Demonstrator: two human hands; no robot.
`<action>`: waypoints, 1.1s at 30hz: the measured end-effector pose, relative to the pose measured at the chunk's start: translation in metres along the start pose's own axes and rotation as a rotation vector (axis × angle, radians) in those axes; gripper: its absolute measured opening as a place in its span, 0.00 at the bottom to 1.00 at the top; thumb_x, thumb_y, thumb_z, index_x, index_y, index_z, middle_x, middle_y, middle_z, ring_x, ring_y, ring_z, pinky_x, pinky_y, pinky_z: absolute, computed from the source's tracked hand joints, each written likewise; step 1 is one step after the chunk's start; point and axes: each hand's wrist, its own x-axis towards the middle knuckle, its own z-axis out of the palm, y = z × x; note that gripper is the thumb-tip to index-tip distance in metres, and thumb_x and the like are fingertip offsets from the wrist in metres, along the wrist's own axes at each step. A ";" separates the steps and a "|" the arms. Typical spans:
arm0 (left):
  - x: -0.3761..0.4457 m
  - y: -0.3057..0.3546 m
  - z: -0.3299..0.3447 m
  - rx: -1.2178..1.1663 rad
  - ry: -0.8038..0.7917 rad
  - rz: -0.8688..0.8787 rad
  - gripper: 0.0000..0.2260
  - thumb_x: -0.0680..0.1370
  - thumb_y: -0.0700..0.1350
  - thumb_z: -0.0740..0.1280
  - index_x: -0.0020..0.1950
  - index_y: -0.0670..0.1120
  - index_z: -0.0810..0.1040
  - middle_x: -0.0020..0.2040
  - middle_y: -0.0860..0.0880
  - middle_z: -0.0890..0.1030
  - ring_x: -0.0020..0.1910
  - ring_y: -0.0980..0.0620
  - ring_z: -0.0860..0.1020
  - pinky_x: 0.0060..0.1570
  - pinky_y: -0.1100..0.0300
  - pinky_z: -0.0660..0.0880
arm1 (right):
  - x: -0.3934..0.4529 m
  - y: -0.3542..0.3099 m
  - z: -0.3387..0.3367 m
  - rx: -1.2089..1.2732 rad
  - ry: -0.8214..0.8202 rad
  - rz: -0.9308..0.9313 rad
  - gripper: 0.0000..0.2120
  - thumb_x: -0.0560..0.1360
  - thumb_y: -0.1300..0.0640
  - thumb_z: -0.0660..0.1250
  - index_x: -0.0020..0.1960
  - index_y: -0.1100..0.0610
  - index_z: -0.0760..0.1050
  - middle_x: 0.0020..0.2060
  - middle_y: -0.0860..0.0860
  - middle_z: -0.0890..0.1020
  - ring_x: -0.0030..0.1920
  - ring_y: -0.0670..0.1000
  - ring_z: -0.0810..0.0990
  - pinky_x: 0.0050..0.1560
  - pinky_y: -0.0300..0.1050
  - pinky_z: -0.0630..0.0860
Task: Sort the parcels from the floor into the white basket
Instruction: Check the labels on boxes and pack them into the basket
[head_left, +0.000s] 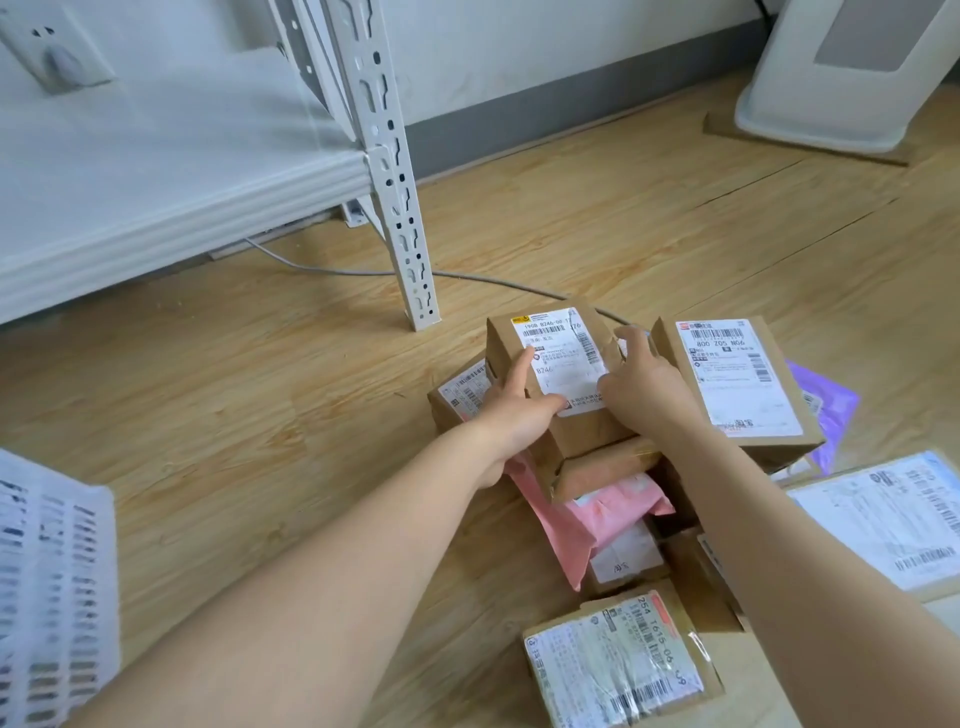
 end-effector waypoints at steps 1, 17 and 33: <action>-0.003 0.001 -0.002 -0.020 -0.005 0.017 0.31 0.77 0.51 0.62 0.72 0.70 0.48 0.76 0.51 0.54 0.72 0.46 0.59 0.68 0.44 0.62 | -0.001 -0.002 -0.002 0.014 -0.024 0.010 0.27 0.74 0.59 0.55 0.71 0.50 0.56 0.63 0.60 0.71 0.60 0.61 0.72 0.57 0.50 0.69; -0.156 0.028 -0.088 0.206 0.156 0.379 0.35 0.75 0.46 0.67 0.74 0.64 0.50 0.76 0.53 0.51 0.75 0.53 0.53 0.70 0.57 0.55 | -0.119 -0.070 -0.056 0.746 -0.155 -0.114 0.25 0.77 0.55 0.62 0.70 0.37 0.62 0.47 0.48 0.73 0.50 0.51 0.73 0.47 0.47 0.70; -0.364 -0.048 -0.251 0.168 0.431 0.451 0.30 0.77 0.43 0.63 0.74 0.62 0.56 0.75 0.56 0.60 0.70 0.56 0.63 0.61 0.63 0.63 | -0.292 -0.240 0.018 0.746 -0.368 -0.323 0.26 0.79 0.56 0.58 0.68 0.30 0.58 0.55 0.53 0.79 0.47 0.50 0.78 0.36 0.42 0.75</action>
